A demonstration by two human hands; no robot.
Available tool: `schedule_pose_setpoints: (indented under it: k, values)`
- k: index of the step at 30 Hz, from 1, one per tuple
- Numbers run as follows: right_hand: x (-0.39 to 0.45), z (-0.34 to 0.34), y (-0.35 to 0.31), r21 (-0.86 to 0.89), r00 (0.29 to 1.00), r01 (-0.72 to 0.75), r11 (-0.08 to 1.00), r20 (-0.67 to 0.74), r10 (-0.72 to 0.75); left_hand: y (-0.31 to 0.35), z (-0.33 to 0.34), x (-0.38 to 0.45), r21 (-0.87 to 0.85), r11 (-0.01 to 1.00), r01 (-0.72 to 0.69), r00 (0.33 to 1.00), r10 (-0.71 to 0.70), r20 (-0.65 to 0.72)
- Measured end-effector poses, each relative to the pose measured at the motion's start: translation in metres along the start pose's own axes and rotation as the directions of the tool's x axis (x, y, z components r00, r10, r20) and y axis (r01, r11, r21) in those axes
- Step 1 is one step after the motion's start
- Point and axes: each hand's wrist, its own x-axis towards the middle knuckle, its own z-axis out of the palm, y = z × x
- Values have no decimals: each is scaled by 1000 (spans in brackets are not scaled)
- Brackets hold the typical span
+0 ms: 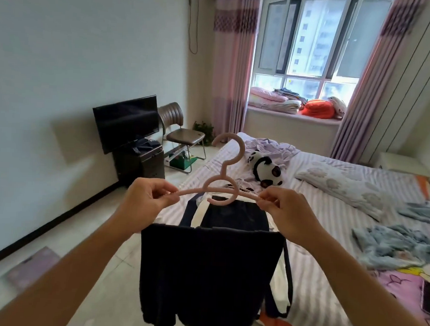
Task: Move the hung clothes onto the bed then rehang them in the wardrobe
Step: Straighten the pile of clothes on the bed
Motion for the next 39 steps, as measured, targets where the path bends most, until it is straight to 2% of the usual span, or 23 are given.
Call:
schedule_pose_setpoints:
  k: [8, 19, 31, 39]
  values:
    - [80, 19, 88, -166, 975, -73, 983, 194, 105, -50, 81, 103, 29, 998, 63, 981, -67, 179]
    - [191, 74, 188, -232, 919, -193, 953, 299, 259, -126, 176, 231, 232, 971, 55, 923, -138, 359]
    - [322, 130, 255, -307, 859, -366, 878, 251, 446, -199, 235, 396, 272, 962, 33, 895, -150, 421]
    - [388, 161, 310, -325, 851, -408, 853, 203, 484, -228, 288, 472, 345, 938, 40, 877, -199, 438]
